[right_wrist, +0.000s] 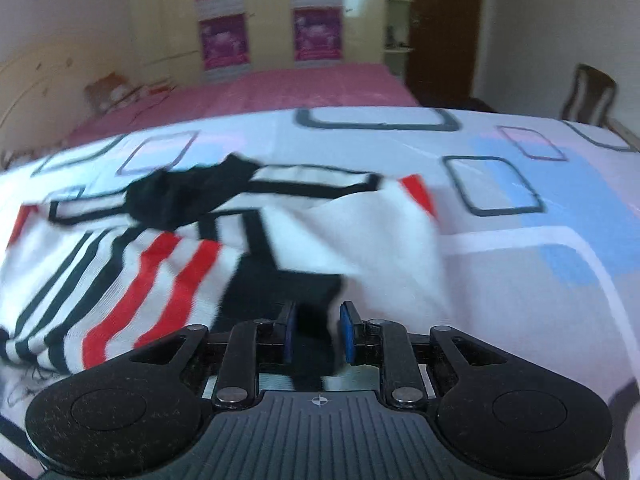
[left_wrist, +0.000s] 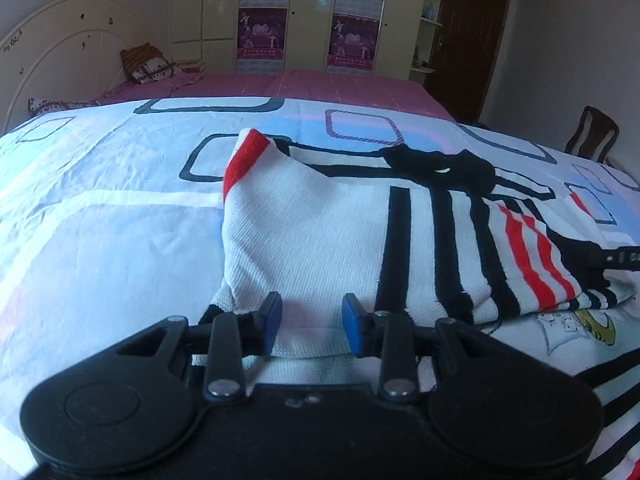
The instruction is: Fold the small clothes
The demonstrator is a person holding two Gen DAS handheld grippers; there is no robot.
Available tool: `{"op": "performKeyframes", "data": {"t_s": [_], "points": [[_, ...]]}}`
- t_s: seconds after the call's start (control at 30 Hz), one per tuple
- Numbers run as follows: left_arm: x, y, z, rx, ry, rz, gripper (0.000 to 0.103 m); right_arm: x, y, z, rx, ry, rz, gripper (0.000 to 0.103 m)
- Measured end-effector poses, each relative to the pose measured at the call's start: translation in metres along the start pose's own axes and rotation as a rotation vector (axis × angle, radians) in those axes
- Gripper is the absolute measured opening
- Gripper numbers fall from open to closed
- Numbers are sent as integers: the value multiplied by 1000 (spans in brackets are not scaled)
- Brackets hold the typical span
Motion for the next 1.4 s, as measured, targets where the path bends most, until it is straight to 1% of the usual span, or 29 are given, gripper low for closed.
{"op": "performKeyframes", "data": {"t_s": [0.03,0.07,0.1,0.13,0.2,0.23,0.3,0.33,0.5,0.6,0.63,0.7,0.8,0.9,1.0,1.1,1.27,1.4], "points": [[0,0,0,0,1,0,33,0,6,-1,27,-6,-7,22],[0,0,0,-1,-4,-1,33,-1,10,-2,43,-9,-42,22],[1,0,0,-1,-6,-2,33,-5,11,-4,34,-1,-89,22],[1,0,0,-2,-5,-4,33,-12,9,-5,8,22,-117,22],[3,-1,-1,-7,-7,-8,33,-23,3,-1,-28,66,-147,22],[3,-2,-1,-10,-8,-10,33,-27,0,1,-47,84,-153,22],[4,-2,-2,-15,-14,-13,33,-29,-9,7,-75,123,-136,22],[4,-3,-2,-17,-20,-15,33,-26,-9,11,-69,133,-131,22],[4,-5,-5,-35,-31,-14,33,-18,-4,11,-77,146,-108,22],[5,-6,-6,-41,-34,-22,33,-16,-6,17,-79,186,-115,22],[6,-6,-6,-42,-34,-27,33,-16,-6,17,-75,195,-120,22],[9,-6,-7,-48,-33,-41,33,-13,-3,13,-88,170,-134,22],[13,-6,-9,-61,-23,-69,33,-10,8,11,-87,140,-187,22],[17,-4,-10,-68,-17,-97,33,-13,17,13,-87,171,-218,22],[23,4,-11,-64,-7,-119,33,-14,27,17,-88,174,-256,22],[34,18,-9,-55,-1,-104,33,-14,38,21,-83,185,-304,22],[60,46,2,-41,-27,-61,35,-21,60,30,-68,232,-372,22],[73,66,17,-58,-30,-34,36,-25,76,40,-68,263,-403,22]]}}
Point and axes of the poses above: each gripper's, at about its wrist camera, not at the fingertips, and y roughly against the way its jaws point, x to its right, z to its underside, the point moved 1 cm from there along -y, roughly the way its jaws point, and after that the axes turned 3 degrees about -x, right-handed, at the moved point
